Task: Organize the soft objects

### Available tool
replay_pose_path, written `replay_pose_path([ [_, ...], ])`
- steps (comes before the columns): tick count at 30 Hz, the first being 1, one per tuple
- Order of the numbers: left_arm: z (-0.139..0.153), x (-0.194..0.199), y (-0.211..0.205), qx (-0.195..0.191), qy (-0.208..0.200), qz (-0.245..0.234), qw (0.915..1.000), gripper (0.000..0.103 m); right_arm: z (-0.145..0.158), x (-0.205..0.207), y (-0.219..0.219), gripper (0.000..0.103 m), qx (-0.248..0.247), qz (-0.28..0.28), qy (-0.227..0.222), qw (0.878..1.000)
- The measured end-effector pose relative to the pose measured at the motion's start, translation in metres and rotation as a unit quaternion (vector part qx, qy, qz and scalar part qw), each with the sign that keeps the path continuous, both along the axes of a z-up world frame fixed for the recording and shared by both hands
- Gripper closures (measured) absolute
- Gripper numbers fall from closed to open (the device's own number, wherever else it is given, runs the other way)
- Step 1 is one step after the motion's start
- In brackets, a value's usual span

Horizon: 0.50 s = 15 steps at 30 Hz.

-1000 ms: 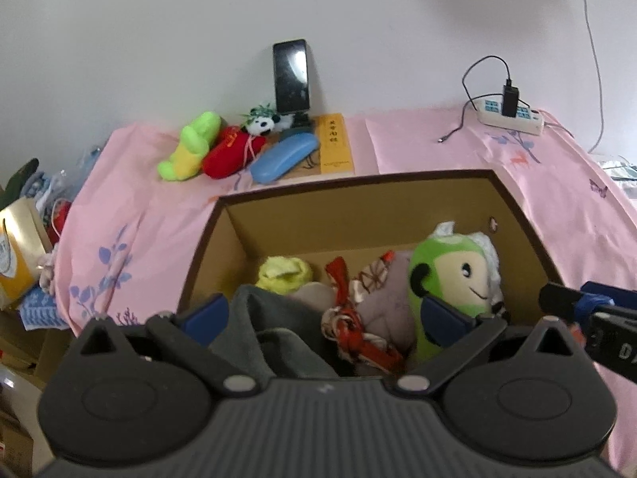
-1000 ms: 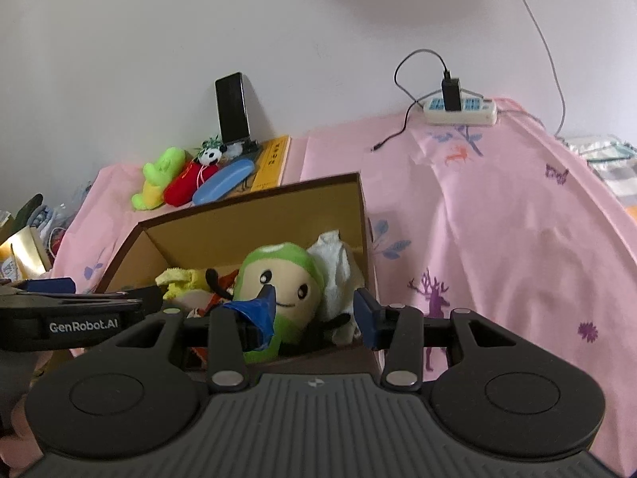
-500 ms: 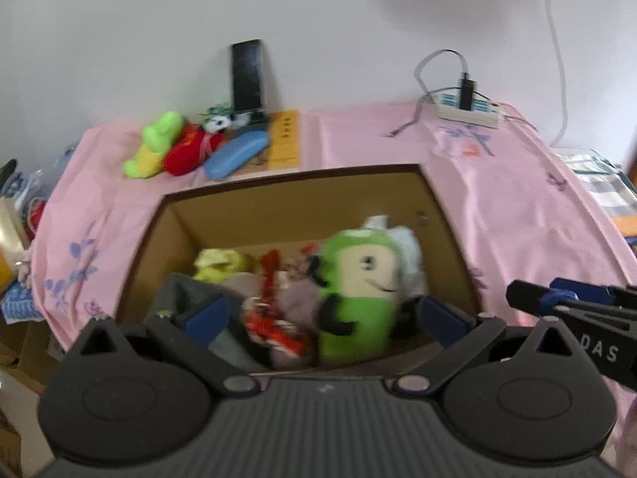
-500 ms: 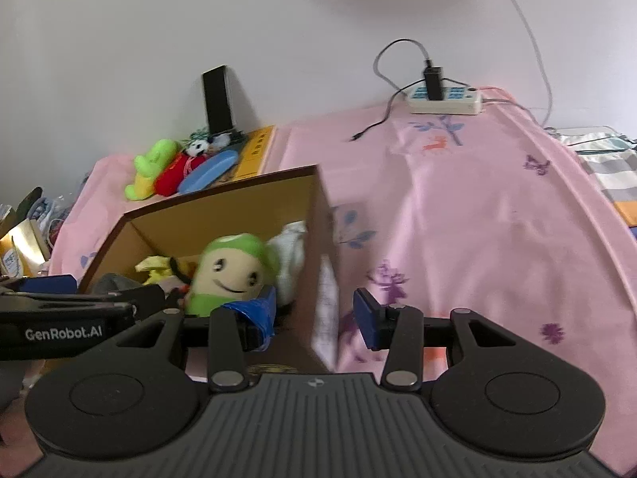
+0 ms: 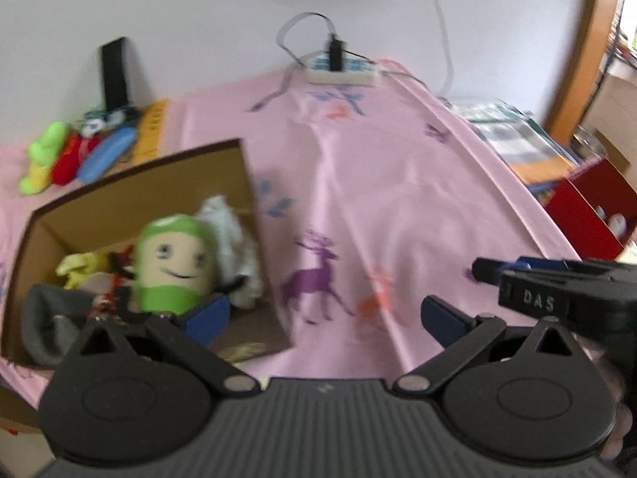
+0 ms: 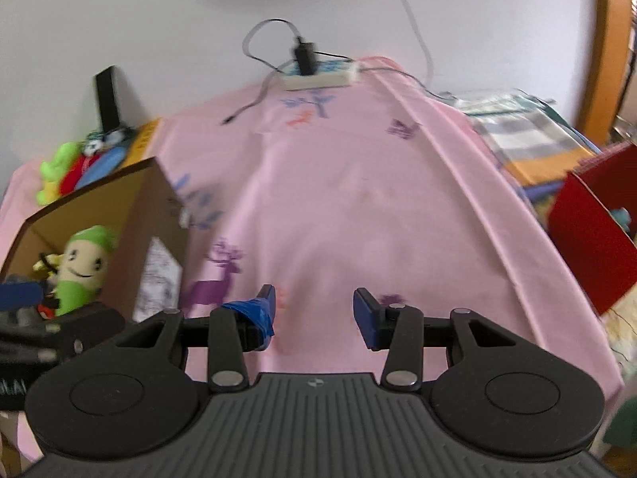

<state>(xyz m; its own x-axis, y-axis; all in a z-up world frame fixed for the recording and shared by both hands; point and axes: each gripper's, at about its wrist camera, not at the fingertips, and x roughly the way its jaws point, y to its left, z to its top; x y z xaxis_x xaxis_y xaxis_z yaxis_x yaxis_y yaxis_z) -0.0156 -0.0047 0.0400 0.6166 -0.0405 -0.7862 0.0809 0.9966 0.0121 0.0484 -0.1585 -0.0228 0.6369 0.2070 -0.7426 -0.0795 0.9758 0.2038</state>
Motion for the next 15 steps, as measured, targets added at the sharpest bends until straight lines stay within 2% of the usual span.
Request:
replay_pose_path([
  [7,-0.017,0.004,-0.04,0.008,0.019,-0.041,0.999,0.001,-0.008,0.001,-0.029,0.076,-0.012,-0.025,0.016,0.999],
  [15,-0.028,0.001,-0.045,0.013,0.031,-0.031,0.999,0.001,-0.014,0.003,-0.039,0.076,-0.018,-0.015,0.027,0.999],
])
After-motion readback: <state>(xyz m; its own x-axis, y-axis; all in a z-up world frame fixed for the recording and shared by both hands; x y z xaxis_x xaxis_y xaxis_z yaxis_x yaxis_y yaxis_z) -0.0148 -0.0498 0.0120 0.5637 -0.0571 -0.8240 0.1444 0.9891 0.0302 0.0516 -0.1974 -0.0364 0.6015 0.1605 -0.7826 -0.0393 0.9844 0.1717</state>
